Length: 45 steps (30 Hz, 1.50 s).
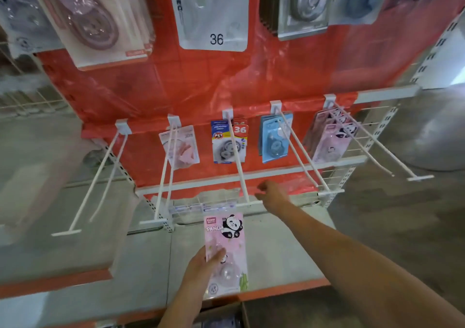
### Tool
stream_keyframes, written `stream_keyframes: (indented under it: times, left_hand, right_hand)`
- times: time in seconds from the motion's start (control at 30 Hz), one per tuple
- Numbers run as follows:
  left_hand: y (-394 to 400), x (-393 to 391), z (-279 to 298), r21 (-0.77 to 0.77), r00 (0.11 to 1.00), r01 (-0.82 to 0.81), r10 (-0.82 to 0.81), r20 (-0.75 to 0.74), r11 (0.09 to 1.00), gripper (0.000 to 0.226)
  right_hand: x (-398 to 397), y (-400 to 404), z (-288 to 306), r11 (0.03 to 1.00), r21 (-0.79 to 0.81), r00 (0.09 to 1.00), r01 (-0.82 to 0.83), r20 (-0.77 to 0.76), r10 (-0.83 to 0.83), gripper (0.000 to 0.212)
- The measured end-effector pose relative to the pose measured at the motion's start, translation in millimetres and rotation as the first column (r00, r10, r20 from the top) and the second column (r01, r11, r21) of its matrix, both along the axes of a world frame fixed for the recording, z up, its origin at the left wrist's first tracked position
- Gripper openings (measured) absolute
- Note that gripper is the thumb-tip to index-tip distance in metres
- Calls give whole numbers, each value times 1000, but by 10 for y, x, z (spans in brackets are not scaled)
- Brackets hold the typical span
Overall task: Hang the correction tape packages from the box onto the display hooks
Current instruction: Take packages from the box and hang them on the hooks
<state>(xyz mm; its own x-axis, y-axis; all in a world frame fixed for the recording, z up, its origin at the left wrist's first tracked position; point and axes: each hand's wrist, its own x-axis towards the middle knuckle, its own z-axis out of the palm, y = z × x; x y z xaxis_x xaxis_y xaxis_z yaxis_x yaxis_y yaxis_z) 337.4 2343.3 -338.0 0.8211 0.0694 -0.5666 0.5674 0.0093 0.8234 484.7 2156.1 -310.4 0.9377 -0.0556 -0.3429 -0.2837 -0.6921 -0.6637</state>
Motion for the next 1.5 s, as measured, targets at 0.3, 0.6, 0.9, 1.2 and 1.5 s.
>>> stream_keyframes:
  times: [0.3,0.6,0.9,1.2,1.5]
  left_hand:
    - [-808,-85,195,-80,958,287,-286,22,955,51]
    - [-2132,50,668,-123,913,380,-350,210,917,22]
    - [-2884,277,845,-97,932,241,-202,301,966,14]
    - [-3090,399,816,-80,948,129,-99,302,988,16]
    - [-3124,494,689,-42,952,96,-79,295,995,13]
  right_hand:
    - [-1006,-1161,102,955,-295,1000,5,2,-4,28]
    - [-1432,-2422,302,930,-357,995,89,64,-71,23]
    - [-1306,-3122,143,935,-348,995,-69,49,91,27]
    - [-1071,-3286,-2,957,-251,984,-146,66,167,23]
    - [-959,-3213,-114,959,-216,979,-183,47,197,21]
